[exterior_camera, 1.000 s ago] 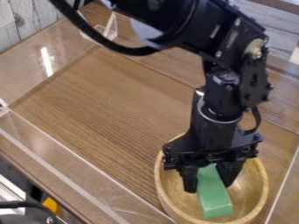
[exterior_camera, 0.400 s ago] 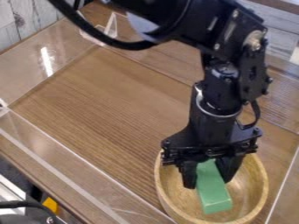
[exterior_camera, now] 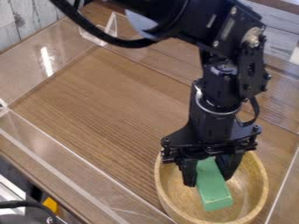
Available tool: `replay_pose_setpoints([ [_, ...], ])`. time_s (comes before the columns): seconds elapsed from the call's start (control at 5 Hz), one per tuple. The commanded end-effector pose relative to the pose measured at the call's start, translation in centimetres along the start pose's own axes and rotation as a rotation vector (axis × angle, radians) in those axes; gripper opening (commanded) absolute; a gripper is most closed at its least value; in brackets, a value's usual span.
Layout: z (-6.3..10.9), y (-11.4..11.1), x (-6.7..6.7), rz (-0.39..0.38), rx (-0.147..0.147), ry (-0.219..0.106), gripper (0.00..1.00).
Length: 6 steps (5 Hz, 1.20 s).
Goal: Remove the green block from inside the brown bowl and put it on the table
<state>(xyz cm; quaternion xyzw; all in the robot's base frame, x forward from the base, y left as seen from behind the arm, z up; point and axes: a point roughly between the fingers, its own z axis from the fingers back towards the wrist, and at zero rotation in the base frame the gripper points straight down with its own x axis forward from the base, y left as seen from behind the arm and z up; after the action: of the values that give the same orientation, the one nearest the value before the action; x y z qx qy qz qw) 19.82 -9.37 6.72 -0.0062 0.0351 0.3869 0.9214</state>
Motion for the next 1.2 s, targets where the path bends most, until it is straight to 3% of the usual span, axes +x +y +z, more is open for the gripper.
replay_pose_setpoints([
  [0.0, 1.37, -0.88, 0.51, 0.010, -0.058, -0.019, 0.00],
  [1.0, 1.42, -0.77, 1.06, 0.038, -0.063, -0.011, 0.00],
])
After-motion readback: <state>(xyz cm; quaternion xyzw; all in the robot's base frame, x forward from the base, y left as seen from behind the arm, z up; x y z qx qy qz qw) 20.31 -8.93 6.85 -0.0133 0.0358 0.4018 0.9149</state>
